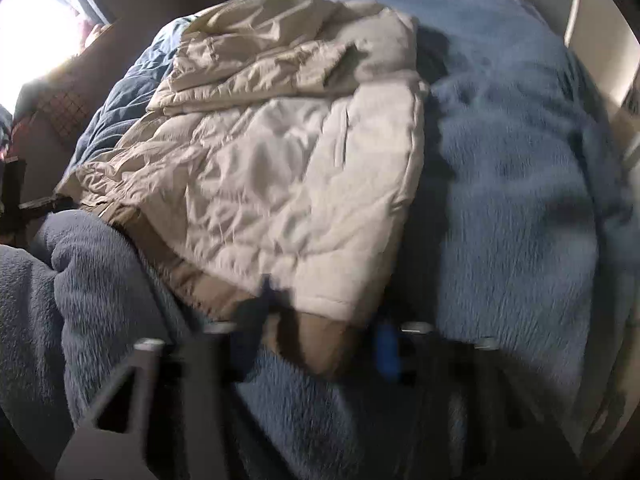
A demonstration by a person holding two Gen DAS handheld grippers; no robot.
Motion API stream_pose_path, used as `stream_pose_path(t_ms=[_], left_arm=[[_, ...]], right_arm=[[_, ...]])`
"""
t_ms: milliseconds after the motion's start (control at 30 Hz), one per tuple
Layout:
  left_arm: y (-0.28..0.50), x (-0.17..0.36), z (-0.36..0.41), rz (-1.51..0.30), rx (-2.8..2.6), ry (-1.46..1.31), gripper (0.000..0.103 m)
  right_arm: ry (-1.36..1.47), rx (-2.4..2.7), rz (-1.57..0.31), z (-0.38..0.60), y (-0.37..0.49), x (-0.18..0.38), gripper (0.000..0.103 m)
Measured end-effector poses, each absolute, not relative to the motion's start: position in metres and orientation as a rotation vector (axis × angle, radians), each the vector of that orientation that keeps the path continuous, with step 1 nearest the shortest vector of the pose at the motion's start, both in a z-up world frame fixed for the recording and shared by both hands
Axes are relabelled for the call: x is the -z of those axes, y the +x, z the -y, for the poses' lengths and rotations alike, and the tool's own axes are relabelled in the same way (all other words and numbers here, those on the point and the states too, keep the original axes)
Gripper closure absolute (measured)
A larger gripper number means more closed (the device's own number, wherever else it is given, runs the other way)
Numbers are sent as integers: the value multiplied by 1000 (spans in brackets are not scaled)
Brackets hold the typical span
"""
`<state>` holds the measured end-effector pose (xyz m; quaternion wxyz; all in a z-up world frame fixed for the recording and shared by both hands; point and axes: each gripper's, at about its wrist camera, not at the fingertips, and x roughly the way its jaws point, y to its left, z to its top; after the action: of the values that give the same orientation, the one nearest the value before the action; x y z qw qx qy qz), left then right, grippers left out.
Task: Fold large clothes
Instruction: 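Move both grippers to the brown hem band and grasp it, then lift the hem with both grippers and fold it over toward the hood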
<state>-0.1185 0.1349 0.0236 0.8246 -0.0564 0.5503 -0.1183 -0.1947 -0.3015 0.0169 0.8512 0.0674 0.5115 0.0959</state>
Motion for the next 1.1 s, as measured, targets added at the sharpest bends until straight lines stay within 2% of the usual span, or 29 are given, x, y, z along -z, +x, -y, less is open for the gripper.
stream_pose_path(t_ms=[33, 100, 467, 833, 1100], left_arm=[[-118, -29, -132, -1143, 255, -100, 88], [-117, -37, -129, -1116, 267, -89, 91], [-62, -96, -137, -920, 288, -103, 92], [53, -118, -154, -858, 242, -144, 94], [150, -114, -161, -873, 198, -199, 94]], right_arm=[[123, -204, -1048, 300, -193, -23, 87], [91, -205, -1008, 297, -191, -35, 90], [8, -185, -799, 301, -140, -104, 92], [62, -138, -700, 324, -16, -151, 93], [135, -51, -710, 349, 91, -144, 93]])
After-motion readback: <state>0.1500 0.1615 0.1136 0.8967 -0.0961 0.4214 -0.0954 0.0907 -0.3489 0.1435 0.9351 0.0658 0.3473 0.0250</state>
